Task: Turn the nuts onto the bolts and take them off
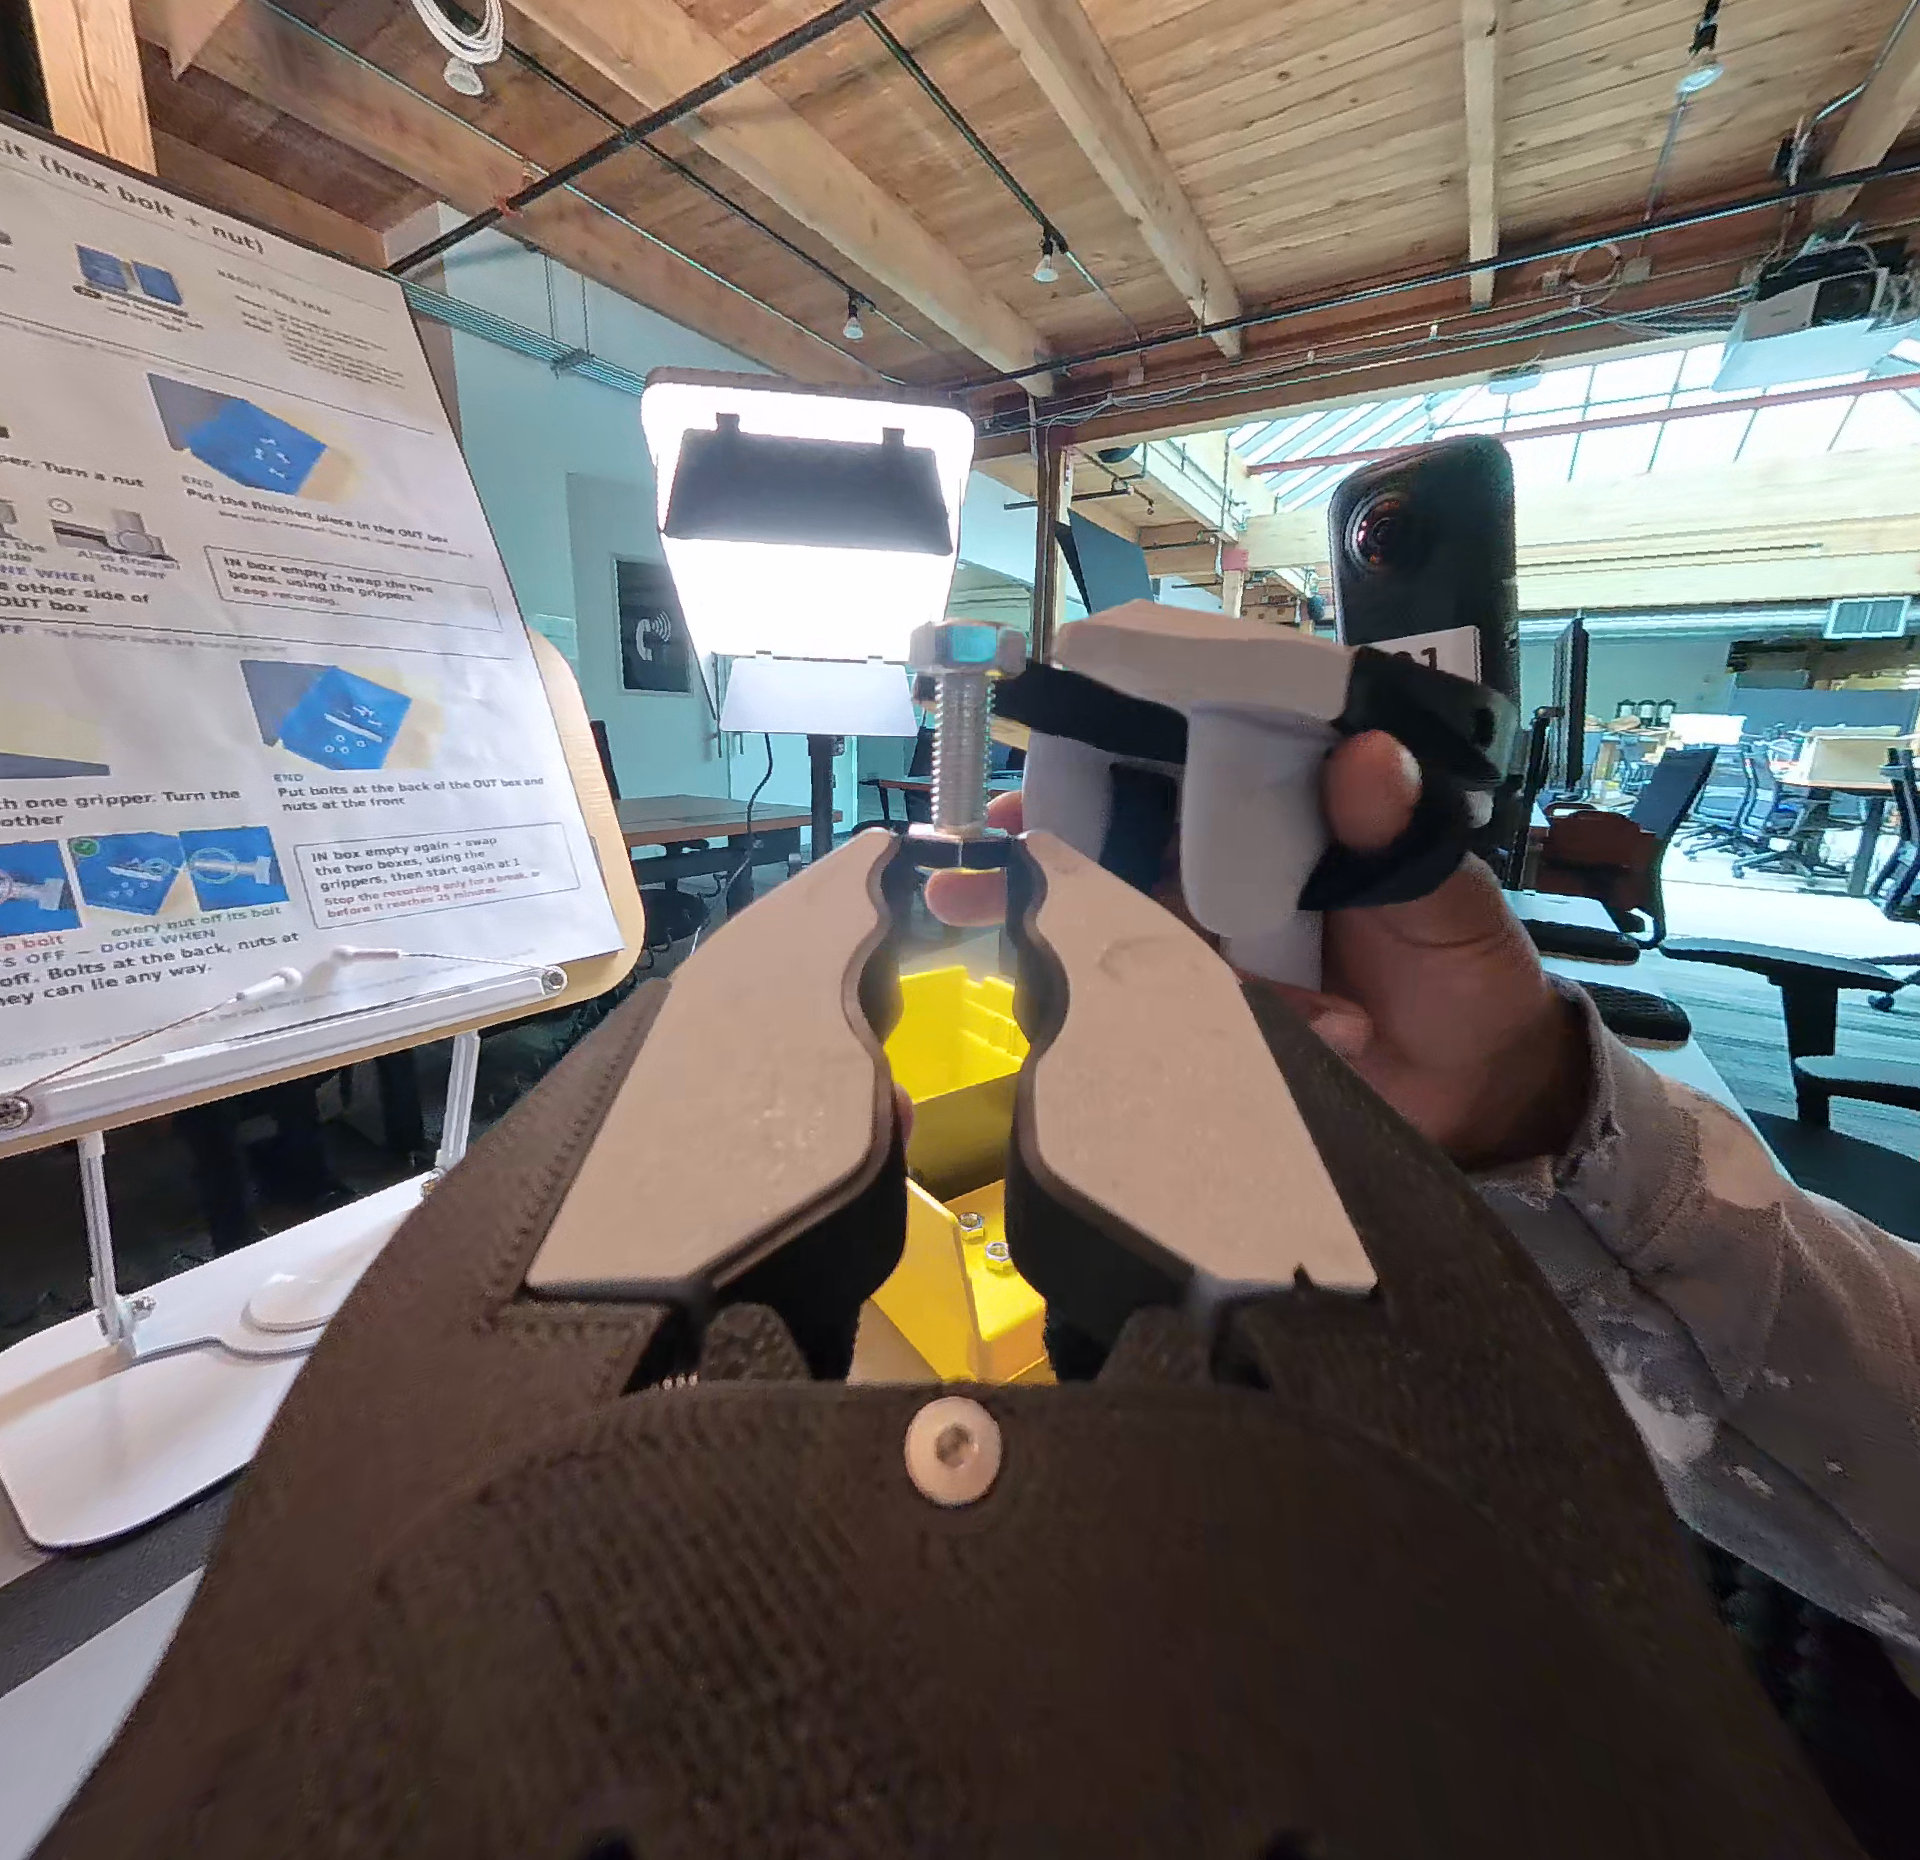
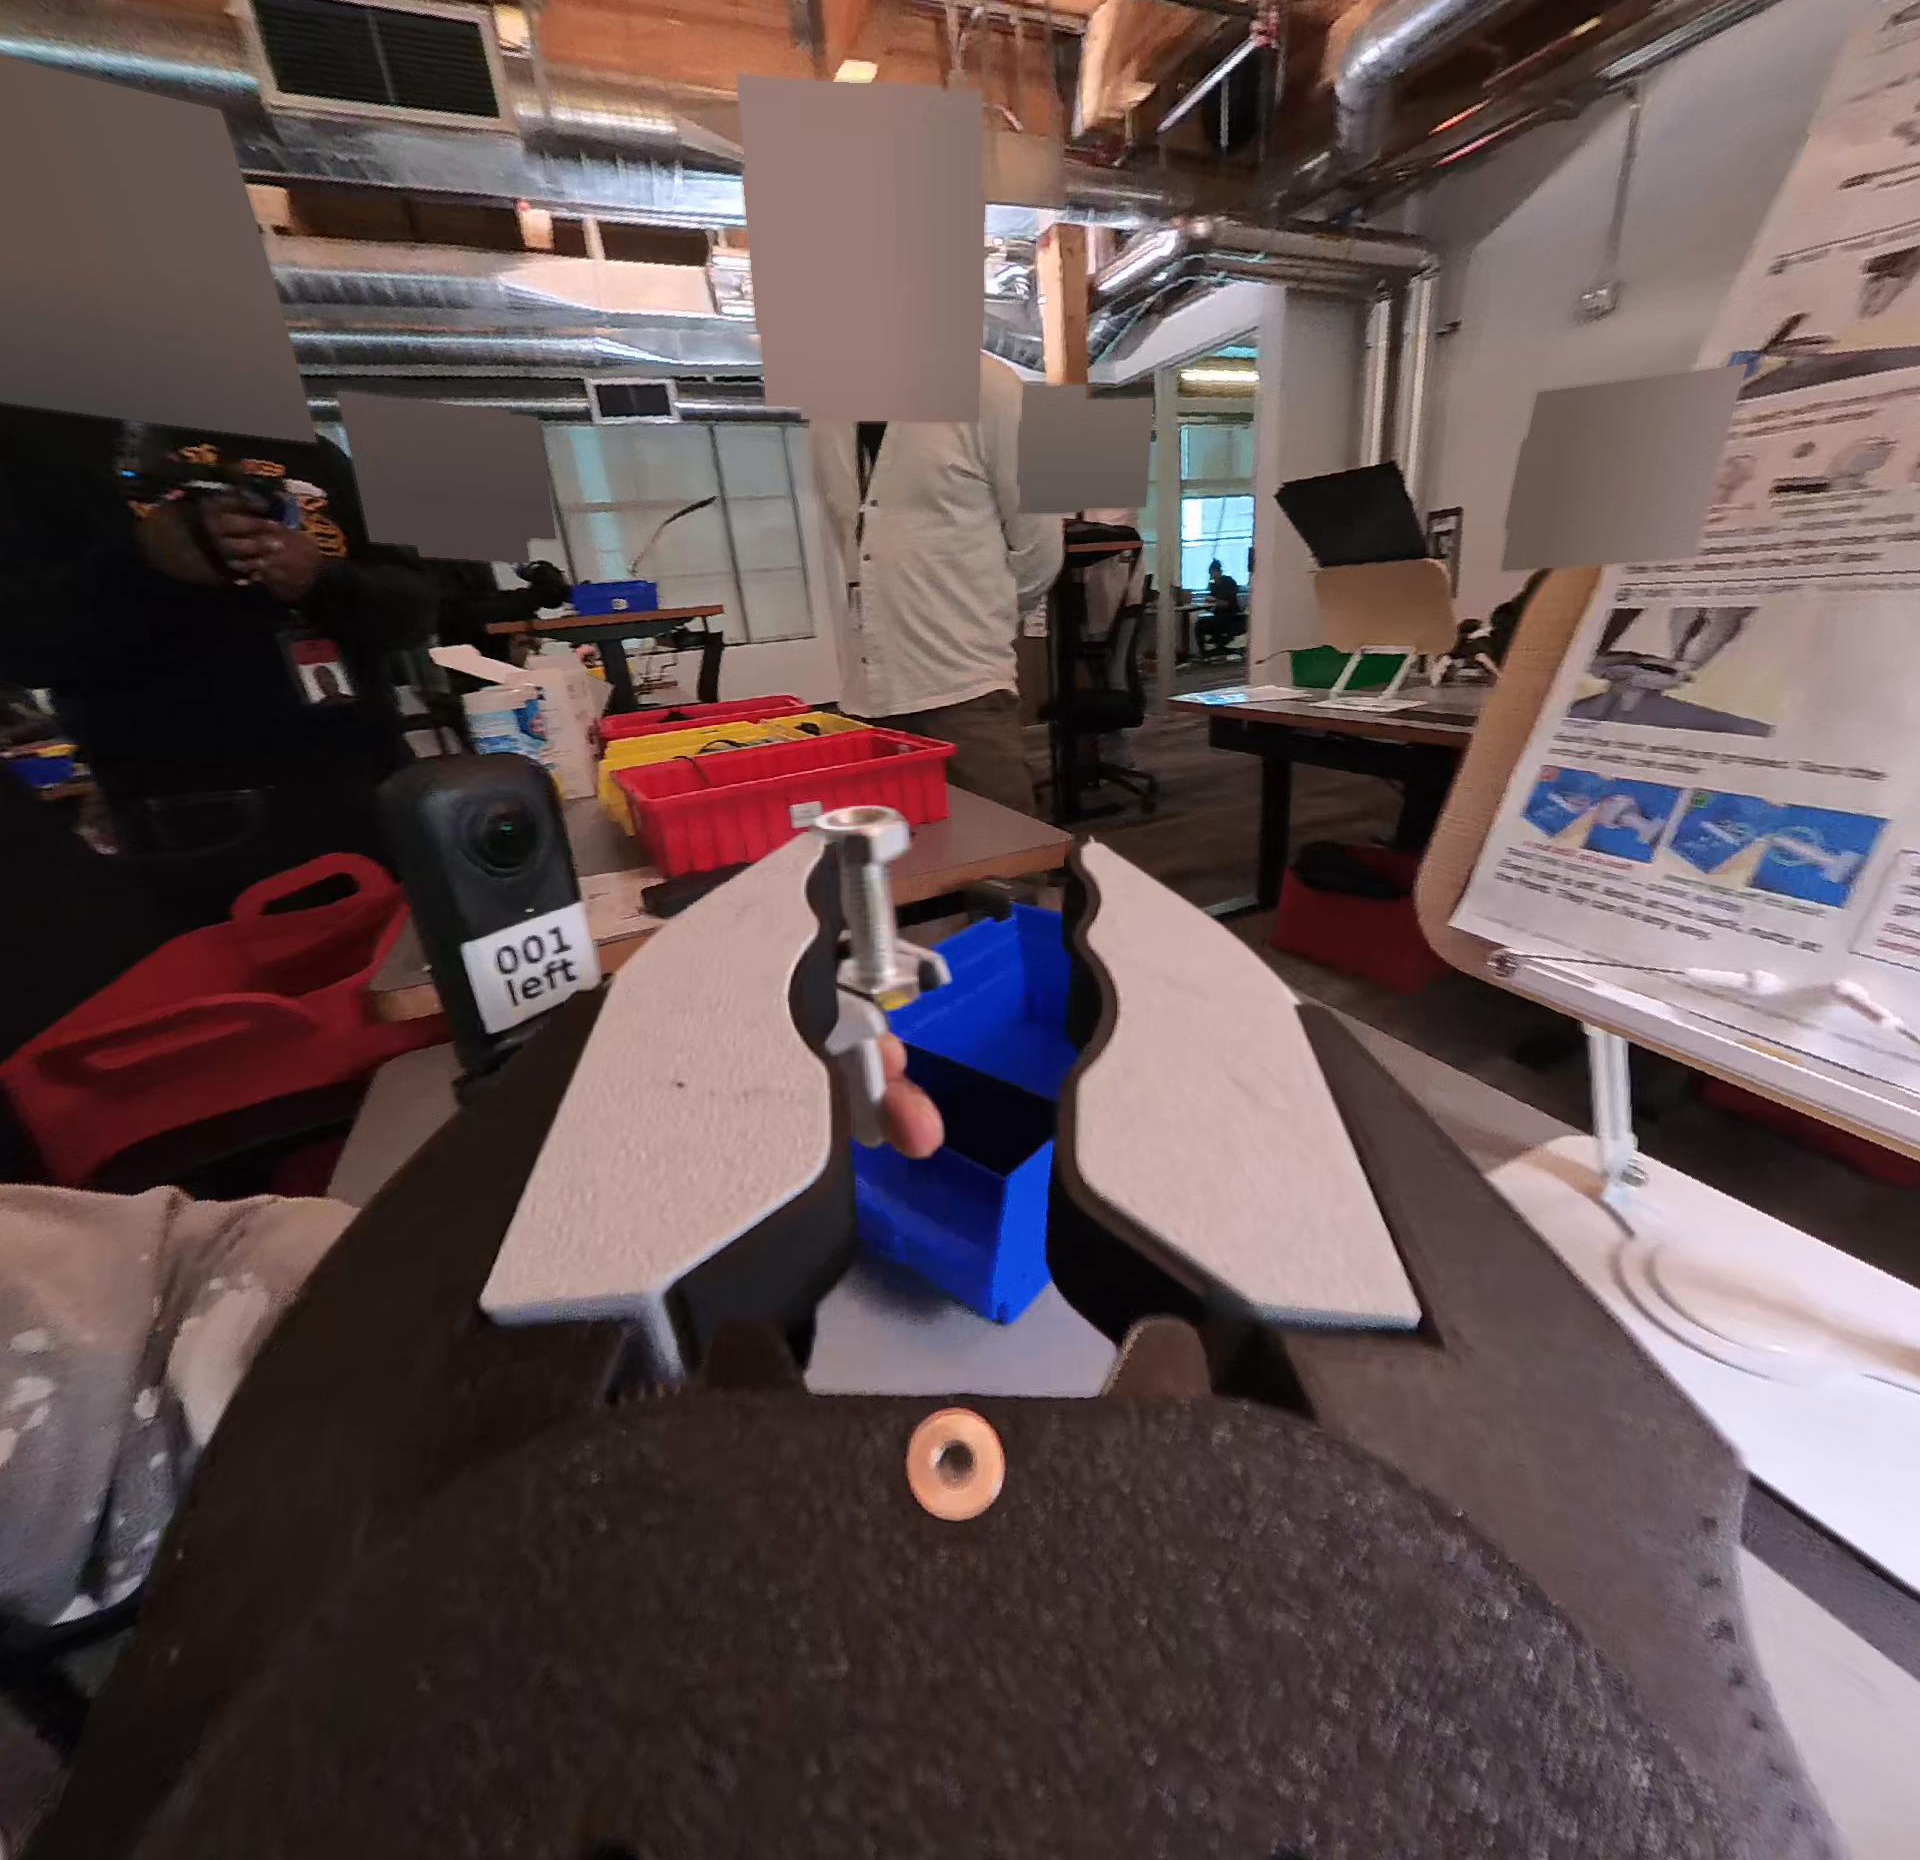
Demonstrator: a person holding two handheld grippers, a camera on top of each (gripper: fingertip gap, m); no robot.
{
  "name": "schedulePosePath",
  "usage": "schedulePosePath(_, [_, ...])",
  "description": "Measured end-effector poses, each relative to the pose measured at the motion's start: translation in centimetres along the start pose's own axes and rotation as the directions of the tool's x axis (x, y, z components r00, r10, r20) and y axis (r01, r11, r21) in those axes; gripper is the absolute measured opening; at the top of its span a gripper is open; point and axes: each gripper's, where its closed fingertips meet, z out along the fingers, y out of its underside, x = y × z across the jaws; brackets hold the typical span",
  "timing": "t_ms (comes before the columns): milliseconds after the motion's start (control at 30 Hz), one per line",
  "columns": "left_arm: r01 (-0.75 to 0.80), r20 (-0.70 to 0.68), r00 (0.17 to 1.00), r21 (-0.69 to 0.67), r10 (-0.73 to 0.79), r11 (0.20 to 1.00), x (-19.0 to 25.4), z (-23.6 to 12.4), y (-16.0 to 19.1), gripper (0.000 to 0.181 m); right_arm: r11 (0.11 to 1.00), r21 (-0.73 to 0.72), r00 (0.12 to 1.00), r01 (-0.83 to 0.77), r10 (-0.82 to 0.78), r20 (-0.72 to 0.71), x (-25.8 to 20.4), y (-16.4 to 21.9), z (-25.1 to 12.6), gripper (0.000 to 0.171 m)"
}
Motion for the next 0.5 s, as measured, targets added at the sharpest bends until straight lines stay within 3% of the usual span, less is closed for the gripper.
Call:
schedulePosePath(167, [-0.021,0.002,1.0,0.011,0.021,1.0,0.4,0.0,-0.1,0.018,1.0,-0.003,1.0,-0.016,0.016,0.017,-0.4,0.4,0.4,0.042])
schedulePosePath(267, [-0.022,0.001,1.0,0.024,0.022,0.999,0.3,-0.1,-0.4,0.018,0.999,0.029,0.998,-0.04,0.041,-0.047,1.3,-0.1,-0.3,0.023])
schedulePosePath(500, [-0.01,0.002,1.0,0.007,0.01,1.0,0.1,0.1,0.2,0.018,1.0,0.007,0.999,-0.024,0.024,0.033,-0.7,0.2,0.4,0.04])
